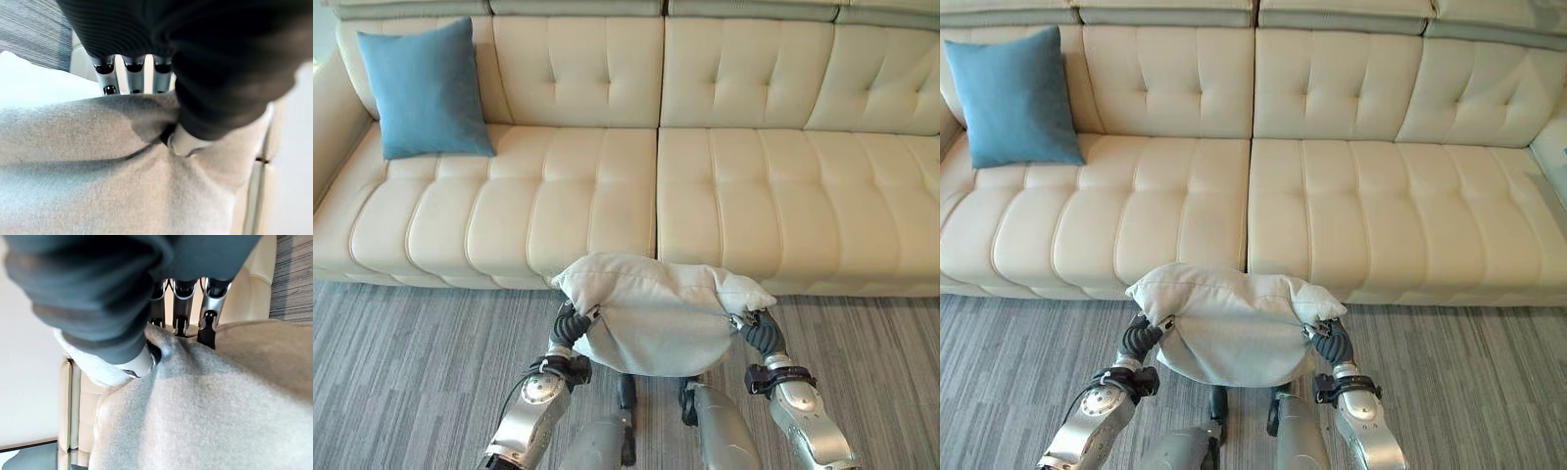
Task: Pick up all the scattered cushions and arrange them neatly on the sofa.
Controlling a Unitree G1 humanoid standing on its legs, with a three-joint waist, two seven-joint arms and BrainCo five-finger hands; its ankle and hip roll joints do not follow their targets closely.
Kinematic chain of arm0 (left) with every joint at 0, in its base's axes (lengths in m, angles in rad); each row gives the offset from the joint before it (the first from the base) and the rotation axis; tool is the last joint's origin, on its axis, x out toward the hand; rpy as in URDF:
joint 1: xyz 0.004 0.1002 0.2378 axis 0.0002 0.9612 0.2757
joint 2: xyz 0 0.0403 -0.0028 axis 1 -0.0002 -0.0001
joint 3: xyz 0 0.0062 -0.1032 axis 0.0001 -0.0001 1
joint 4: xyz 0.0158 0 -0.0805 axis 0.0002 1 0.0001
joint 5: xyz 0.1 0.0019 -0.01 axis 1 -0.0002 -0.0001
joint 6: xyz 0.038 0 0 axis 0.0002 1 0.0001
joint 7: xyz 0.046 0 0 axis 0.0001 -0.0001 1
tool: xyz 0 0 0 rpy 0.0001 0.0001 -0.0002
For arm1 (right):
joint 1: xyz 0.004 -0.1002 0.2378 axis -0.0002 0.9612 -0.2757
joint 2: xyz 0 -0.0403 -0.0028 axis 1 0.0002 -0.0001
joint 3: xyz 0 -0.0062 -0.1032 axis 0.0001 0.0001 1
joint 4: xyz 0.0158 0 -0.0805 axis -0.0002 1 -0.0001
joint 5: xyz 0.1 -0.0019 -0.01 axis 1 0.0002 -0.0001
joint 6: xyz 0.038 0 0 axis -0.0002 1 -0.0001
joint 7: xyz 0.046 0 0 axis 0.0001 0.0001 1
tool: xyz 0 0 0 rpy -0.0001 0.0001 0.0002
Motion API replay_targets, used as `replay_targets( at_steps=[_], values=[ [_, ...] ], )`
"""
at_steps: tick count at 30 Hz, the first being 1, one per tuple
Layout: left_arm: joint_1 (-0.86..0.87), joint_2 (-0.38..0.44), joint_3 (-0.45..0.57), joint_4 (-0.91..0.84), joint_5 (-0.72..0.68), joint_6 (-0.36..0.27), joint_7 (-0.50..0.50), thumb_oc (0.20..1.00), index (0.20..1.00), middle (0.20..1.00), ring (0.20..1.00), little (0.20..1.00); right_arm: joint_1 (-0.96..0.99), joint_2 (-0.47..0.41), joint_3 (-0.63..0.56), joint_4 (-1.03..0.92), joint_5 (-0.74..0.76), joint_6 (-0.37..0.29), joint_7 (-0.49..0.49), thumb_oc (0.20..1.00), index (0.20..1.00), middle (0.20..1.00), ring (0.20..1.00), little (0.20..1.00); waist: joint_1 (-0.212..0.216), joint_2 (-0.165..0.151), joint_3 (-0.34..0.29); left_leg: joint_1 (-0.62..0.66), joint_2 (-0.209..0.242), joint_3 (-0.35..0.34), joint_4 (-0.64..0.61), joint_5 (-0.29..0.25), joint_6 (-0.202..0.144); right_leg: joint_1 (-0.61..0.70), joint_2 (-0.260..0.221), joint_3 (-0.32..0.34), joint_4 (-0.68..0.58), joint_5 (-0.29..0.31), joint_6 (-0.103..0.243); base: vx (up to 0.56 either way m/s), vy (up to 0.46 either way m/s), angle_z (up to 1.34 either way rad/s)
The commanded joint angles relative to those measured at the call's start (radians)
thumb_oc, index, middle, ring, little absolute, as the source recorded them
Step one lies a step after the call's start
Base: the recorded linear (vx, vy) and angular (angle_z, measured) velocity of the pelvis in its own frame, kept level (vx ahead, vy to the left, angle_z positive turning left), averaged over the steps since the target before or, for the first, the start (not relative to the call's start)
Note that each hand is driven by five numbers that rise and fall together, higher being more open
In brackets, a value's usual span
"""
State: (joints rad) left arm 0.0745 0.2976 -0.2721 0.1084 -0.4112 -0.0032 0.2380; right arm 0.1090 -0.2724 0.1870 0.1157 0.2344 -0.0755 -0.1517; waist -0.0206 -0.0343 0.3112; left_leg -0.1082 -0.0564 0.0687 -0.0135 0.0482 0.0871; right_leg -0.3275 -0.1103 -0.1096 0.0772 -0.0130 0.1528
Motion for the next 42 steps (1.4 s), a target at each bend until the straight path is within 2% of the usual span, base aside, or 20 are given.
replay_targets(
  at_steps=[1, 4, 5, 9, 10, 13, 14, 15, 17, 20, 22, 24, 27, 30, 34, 36, 37, 38, 39, 42],
  values=[
    [-0.032, 0.011, 0.084, -0.084, 0.032, -0.089, 0.003, 0.200, 0.200, 0.200, 0.200, 0.200, -0.071, -0.029, -0.051, -0.025, -0.012, -0.055, -0.041, 0.200, 0.200, 0.200, 0.200, 0.200, 0.000, -0.024, -0.030, 0.180, -0.005, 0.024, -0.005, -0.187, -0.064, 0.013, 0.038, -0.054, -0.164, 0.141, 0.036, 0.20, -0.099, 0.03],
    [-0.028, 0.004, 0.090, -0.083, 0.035, -0.092, -0.005, 0.200, 0.200, 0.200, 0.200, 0.200, -0.061, -0.032, -0.055, -0.024, -0.009, -0.056, -0.030, 0.200, 0.200, 0.200, 0.200, 0.200, 0.003, -0.028, -0.054, 0.227, 0.005, 0.017, -0.001, -0.215, -0.076, 0.045, 0.038, -0.073, -0.164, 0.135, 0.026, 0.46, -0.187, -0.06],
    [-0.021, -0.004, 0.090, -0.079, 0.031, -0.095, -0.006, 0.200, 0.200, 0.200, 0.200, 0.200, -0.056, -0.035, -0.055, -0.006, 0.001, -0.057, -0.023, 0.200, 0.200, 0.200, 0.200, 0.200, -0.001, -0.023, -0.078, 0.253, 0.025, 0.017, 0.022, -0.230, -0.084, 0.073, 0.050, -0.084, -0.153, 0.149, 0.005, 0.53, -0.207, -0.02],
    [0.007, -0.015, 0.093, -0.083, 0.008, -0.095, -0.015, 0.200, 0.200, 0.200, 0.200, 0.200, -0.042, -0.052, -0.061, -0.009, 0.007, -0.055, -0.011, 0.200, 0.200, 0.200, 0.200, 0.200, -0.012, 0.005, -0.105, 0.260, 0.065, -0.002, 0.124, -0.181, -0.116, 0.112, 0.072, -0.104, -0.106, 0.106, -0.026, 0.46, -0.223, -0.05],
    [0.019, -0.019, 0.099, -0.085, 0.002, -0.094, -0.022, 0.200, 0.200, 0.200, 0.200, 0.200, -0.031, -0.062, -0.065, -0.009, 0.019, -0.057, -0.002, 0.200, 0.200, 0.200, 0.200, 0.200, -0.015, 0.020, -0.117, 0.234, 0.083, -0.001, 0.233, -0.105, -0.149, 0.151, 0.093, -0.116, -0.104, 0.064, -0.051, 0.40, -0.253, 0.10],
    [0.023, -0.018, 0.101, -0.093, -0.010, -0.095, -0.026, 0.200, 0.200, 0.200, 0.200, 0.200, -0.031, -0.075, -0.063, -0.008, 0.028, -0.061, 0.002, 0.200, 0.200, 0.200, 0.200, 0.200, -0.009, 0.027, -0.098, 0.111, 0.107, 0.015, 0.512, 0.022, -0.196, 0.218, 0.105, -0.132, -0.116, 0.015, -0.094, 0.33, -0.250, 0.10],
    [0.023, -0.018, 0.101, -0.093, -0.010, -0.095, -0.026, 0.200, 0.200, 0.200, 0.200, 0.200, -0.032, -0.075, -0.063, -0.007, 0.028, -0.061, 0.002, 0.200, 0.200, 0.200, 0.200, 0.200, -0.011, 0.029, -0.098, 0.106, 0.110, 0.012, 0.521, 0.019, -0.197, 0.217, 0.107, -0.134, -0.116, 0.014, -0.095, 0.22, -0.207, -0.12],
    [0.023, -0.017, 0.099, -0.099, -0.011, -0.095, -0.029, 0.200, 0.200, 0.200, 0.200, 0.200, -0.033, -0.085, -0.066, -0.014, 0.031, -0.060, 0.002, 0.200, 0.200, 0.200, 0.200, 0.200, -0.003, 0.029, -0.073, 0.043, 0.120, 0.027, 0.633, 0.028, -0.195, 0.244, 0.109, -0.137, -0.113, -0.010, -0.113, 0.22, -0.177, -0.13],
    [0.020, -0.020, 0.100, -0.092, -0.009, -0.092, -0.023, 0.200, 0.200, 0.200, 0.200, 0.200, -0.039, -0.088, -0.064, -0.010, 0.023, -0.054, -0.006, 0.200, 0.200, 0.200, 0.200, 0.200, 0.006, 0.022, -0.058, -0.012, 0.114, 0.033, 0.654, -0.011, -0.173, 0.265, 0.109, -0.127, -0.105, -0.035, -0.123, 0.24, -0.172, -0.05],
    [0.020, -0.026, 0.093, -0.088, -0.010, -0.087, -0.017, 0.200, 0.200, 0.200, 0.200, 0.200, -0.046, -0.084, -0.062, -0.008, 0.026, -0.051, -0.014, 0.200, 0.200, 0.200, 0.200, 0.200, 0.009, 0.001, -0.049, -0.098, 0.085, 0.031, 0.550, -0.092, -0.137, 0.298, 0.095, -0.122, -0.101, -0.047, -0.119, 0.21, -0.099, 0.01],
    [0.027, -0.026, 0.086, -0.089, -0.007, -0.086, -0.012, 0.200, 0.200, 0.200, 0.200, 0.200, -0.051, -0.080, -0.049, -0.007, 0.022, -0.052, -0.019, 0.200, 0.200, 0.200, 0.200, 0.200, 0.016, -0.007, -0.047, -0.099, 0.063, 0.019, 0.371, -0.119, -0.119, 0.314, 0.086, -0.120, -0.098, -0.057, -0.112, 0.24, -0.011, 0.11],
    [0.037, -0.029, 0.082, -0.091, 0.003, -0.079, -0.007, 0.200, 0.200, 0.200, 0.200, 0.200, -0.050, -0.078, -0.036, -0.004, 0.013, -0.051, -0.019, 0.200, 0.200, 0.200, 0.200, 0.200, 0.022, -0.004, -0.057, -0.080, 0.054, -0.033, 0.141, -0.046, -0.127, 0.335, 0.090, -0.120, -0.101, -0.069, -0.110, 0.27, 0.030, 0.12],
    [0.038, -0.029, 0.079, -0.091, 0.016, -0.075, -0.007, 0.200, 0.200, 0.200, 0.200, 0.200, -0.050, -0.085, -0.031, -0.007, 0.002, -0.052, -0.020, 0.200, 0.200, 0.200, 0.200, 0.200, 0.021, 0.010, -0.070, -0.091, 0.055, -0.091, -0.050, 0.072, -0.169, 0.367, 0.105, -0.125, -0.108, -0.088, -0.112, 0.28, 0.078, 0.18],
    [0.041, -0.029, 0.082, -0.083, 0.016, -0.071, -0.008, 0.200, 0.200, 0.200, 0.200, 0.200, -0.047, -0.086, -0.036, -0.010, -0.002, -0.047, -0.020, 0.200, 0.200, 0.200, 0.200, 0.200, 0.014, 0.013, -0.076, -0.108, 0.058, -0.075, -0.074, 0.088, -0.186, 0.399, 0.107, -0.123, -0.114, -0.100, -0.111, 0.29, 0.123, 0.03],
    [0.067, -0.032, 0.089, -0.078, 0.010, -0.070, -0.009, 0.200, 0.200, 0.200, 0.200, 0.200, -0.029, -0.057, -0.029, -0.016, -0.035, -0.036, -0.003, 0.200, 0.200, 0.200, 0.200, 0.200, 0.025, 0.007, -0.121, -0.048, 0.039, -0.064, -0.074, 0.078, -0.145, 0.462, 0.072, -0.111, -0.044, -0.151, -0.084, 0.44, 0.224, -0.20],
    [0.063, -0.016, 0.087, -0.076, 0.021, -0.065, -0.009, 0.200, 0.200, 0.200, 0.200, 0.200, -0.026, -0.041, -0.022, -0.022, -0.040, -0.037, 0.003, 0.200, 0.200, 0.200, 0.200, 0.200, 0.027, -0.003, -0.118, -0.003, 0.026, -0.051, -0.074, 0.051, -0.110, 0.411, 0.045, -0.096, 0.123, -0.140, -0.064, 0.28, 0.191, -0.17],
    [0.063, -0.015, 0.087, -0.075, 0.021, -0.065, -0.009, 0.200, 0.200, 0.200, 0.200, 0.200, -0.026, -0.041, -0.023, -0.022, -0.040, -0.037, 0.003, 0.200, 0.200, 0.200, 0.200, 0.200, 0.030, -0.005, -0.119, -0.004, 0.025, -0.048, -0.074, 0.050, -0.110, 0.406, 0.043, -0.093, 0.132, -0.145, -0.064, 0.16, 0.258, -0.12],
    [0.045, 0.005, 0.087, -0.075, 0.028, -0.066, 0.002, 0.200, 0.200, 0.200, 0.200, 0.200, -0.040, -0.032, -0.013, -0.026, -0.048, -0.042, -0.003, 0.200, 0.200, 0.200, 0.200, 0.200, 0.021, -0.008, -0.092, 0.032, 0.016, -0.028, -0.074, 0.026, -0.068, 0.285, 0.006, -0.069, 0.342, -0.052, -0.031, 0.09, 0.269, -0.23],
    [0.034, 0.018, 0.084, -0.077, 0.035, -0.070, 0.010, 0.200, 0.200, 0.200, 0.200, 0.200, -0.046, -0.029, -0.009, -0.028, -0.053, -0.043, -0.007, 0.200, 0.200, 0.200, 0.200, 0.200, 0.013, -0.007, -0.077, 0.041, 0.013, -0.016, -0.074, 0.019, -0.057, 0.231, -0.007, -0.049, 0.421, -0.025, -0.027, 0.12, 0.329, -0.35],
    [0.005, 0.020, 0.082, -0.068, 0.041, -0.075, 0.019, 0.200, 0.200, 0.200, 0.200, 0.200, -0.069, -0.013, -0.005, -0.009, -0.062, -0.033, -0.026, 0.200, 0.200, 0.200, 0.200, 0.200, 0.014, 0.007, -0.071, 0.053, 0.019, -0.001, -0.074, -0.006, -0.058, 0.156, -0.018, -0.051, 0.378, -0.068, -0.051, 0.11, 0.155, 0.04]
  ],
)
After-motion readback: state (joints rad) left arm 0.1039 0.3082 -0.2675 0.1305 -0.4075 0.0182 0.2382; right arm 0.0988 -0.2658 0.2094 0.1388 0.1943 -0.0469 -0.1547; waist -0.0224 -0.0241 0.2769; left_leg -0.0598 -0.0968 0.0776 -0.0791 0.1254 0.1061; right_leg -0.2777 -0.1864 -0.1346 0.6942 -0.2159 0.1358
